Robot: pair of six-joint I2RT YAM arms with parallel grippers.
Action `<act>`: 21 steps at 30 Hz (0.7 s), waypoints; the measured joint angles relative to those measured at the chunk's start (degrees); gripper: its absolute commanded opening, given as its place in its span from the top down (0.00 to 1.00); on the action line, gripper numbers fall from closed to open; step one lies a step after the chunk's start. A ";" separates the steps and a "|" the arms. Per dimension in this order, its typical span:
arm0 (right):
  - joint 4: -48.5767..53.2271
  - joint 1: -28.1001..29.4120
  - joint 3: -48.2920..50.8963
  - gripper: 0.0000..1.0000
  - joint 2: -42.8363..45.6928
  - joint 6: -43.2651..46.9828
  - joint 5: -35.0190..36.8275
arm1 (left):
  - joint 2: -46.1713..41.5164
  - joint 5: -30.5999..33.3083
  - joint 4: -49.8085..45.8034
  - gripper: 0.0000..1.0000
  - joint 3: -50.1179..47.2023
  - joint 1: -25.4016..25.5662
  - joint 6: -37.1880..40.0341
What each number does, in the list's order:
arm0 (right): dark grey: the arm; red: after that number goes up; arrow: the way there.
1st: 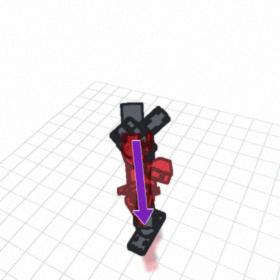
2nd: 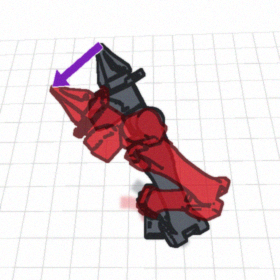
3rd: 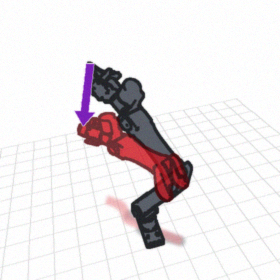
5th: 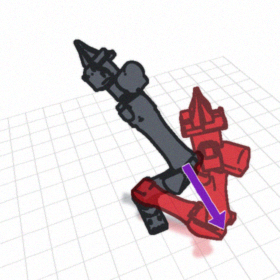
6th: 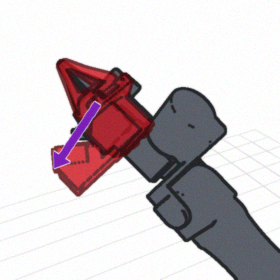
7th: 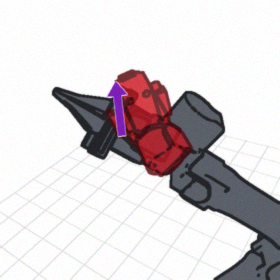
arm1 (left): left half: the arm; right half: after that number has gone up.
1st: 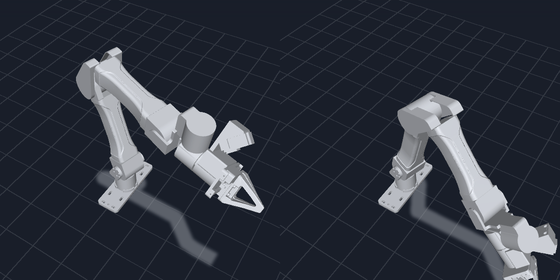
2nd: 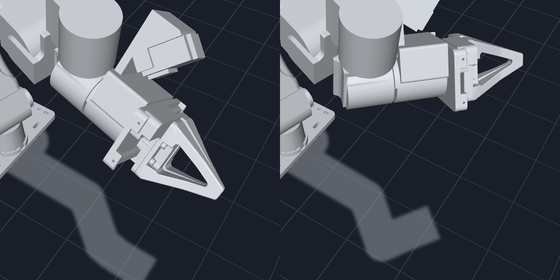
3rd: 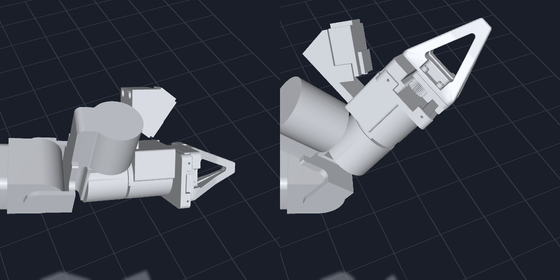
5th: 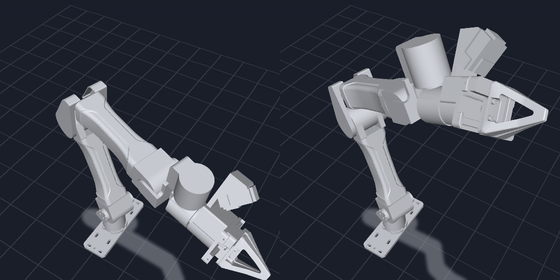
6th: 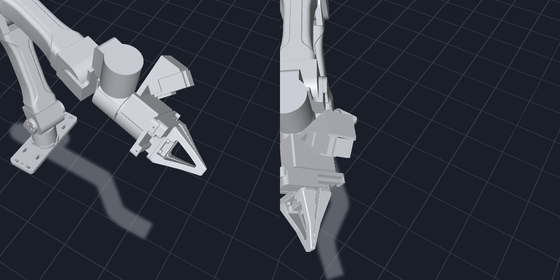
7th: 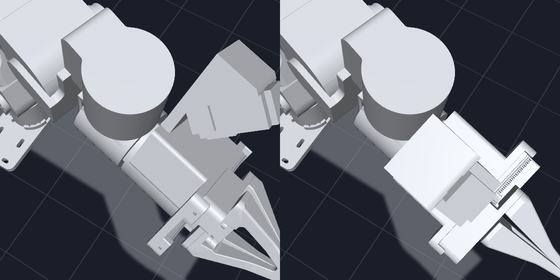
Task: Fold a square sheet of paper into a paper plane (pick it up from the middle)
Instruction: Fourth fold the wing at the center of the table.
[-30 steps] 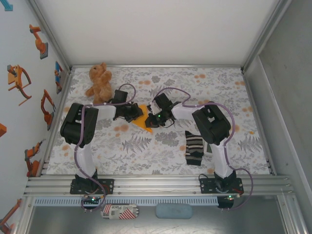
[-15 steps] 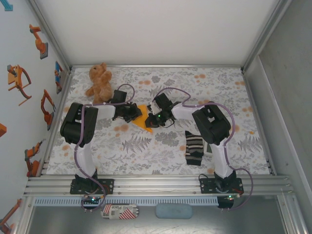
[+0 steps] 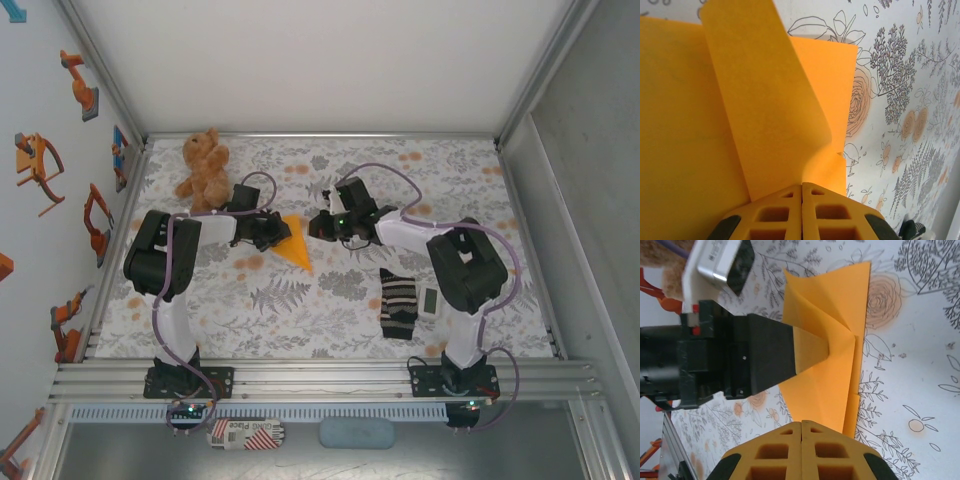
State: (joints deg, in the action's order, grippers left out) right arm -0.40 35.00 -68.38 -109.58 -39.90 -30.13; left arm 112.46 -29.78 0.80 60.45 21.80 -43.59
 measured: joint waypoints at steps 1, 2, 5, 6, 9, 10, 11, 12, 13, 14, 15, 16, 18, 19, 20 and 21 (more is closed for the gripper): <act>0.46 0.31 -0.28 1.00 -0.79 0.07 -0.15 | 0.04 -0.11 -0.13 0.93 0.11 -0.04 0.02; 1.18 0.66 -0.90 1.00 -1.68 0.24 -0.33 | 0.13 -0.24 -0.22 0.93 0.20 -0.09 0.02; 2.71 1.97 -3.78 1.00 -5.09 0.81 -0.57 | 0.37 -0.46 -0.20 0.92 0.48 -0.09 0.24; 2.95 2.29 -4.39 1.00 -5.97 0.90 -0.74 | 0.44 -0.50 -0.20 0.92 0.52 -0.09 0.33; 4.26 3.10 -6.34 1.00 -8.26 1.11 -1.44 | 0.46 -0.55 -0.24 0.92 0.59 -0.09 0.57; 4.57 3.32 -6.86 1.00 -9.03 1.25 -1.77 | 0.46 -0.55 -0.26 0.91 0.59 -0.09 0.66; 4.90 3.41 -7.19 1.00 -9.46 1.42 -1.86 | 0.46 -0.55 -0.28 0.91 0.59 -0.09 0.68; 5.35 3.48 -7.48 1.00 -9.88 1.70 -1.97 | 0.48 -0.52 -0.35 0.91 0.63 -0.09 0.70; 5.88 3.56 -7.74 1.00 -10.23 2.01 -2.05 | 0.50 -0.52 -0.44 0.91 0.70 -0.09 0.72; 6.34 3.65 -7.91 1.00 -10.47 2.25 -2.14 | 0.55 -0.52 -0.52 0.91 0.74 -0.09 0.79; 6.82 3.67 -8.11 1.00 -10.78 2.43 -2.16 | 0.57 -0.52 -0.72 0.91 0.87 -0.09 0.83; 7.26 3.69 -8.24 1.00 -10.99 2.58 -2.16 | 0.59 -0.46 -1.01 0.91 1.03 -0.09 0.85; 7.93 3.72 -8.26 1.00 -11.28 2.95 -2.16 | 0.68 -0.31 -1.73 0.91 1.46 -0.09 0.85; 8.39 3.72 -8.26 1.00 -11.39 3.26 -2.14 | 0.76 -0.22 -2.10 0.91 1.66 -0.07 0.87; 8.76 3.72 -8.26 1.00 -11.45 3.52 -2.16 | 0.79 -0.20 -2.38 0.91 1.81 -0.09 0.87; 9.14 3.72 -8.26 1.00 -11.56 3.74 -2.16 | 0.85 -0.17 -2.71 0.91 2.01 -0.07 0.87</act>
State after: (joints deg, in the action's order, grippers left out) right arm 8.73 38.72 -76.64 -121.14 -36.16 -32.29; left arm 113.32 -29.95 -1.91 62.46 21.74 -42.72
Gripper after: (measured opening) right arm 0.048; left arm 0.089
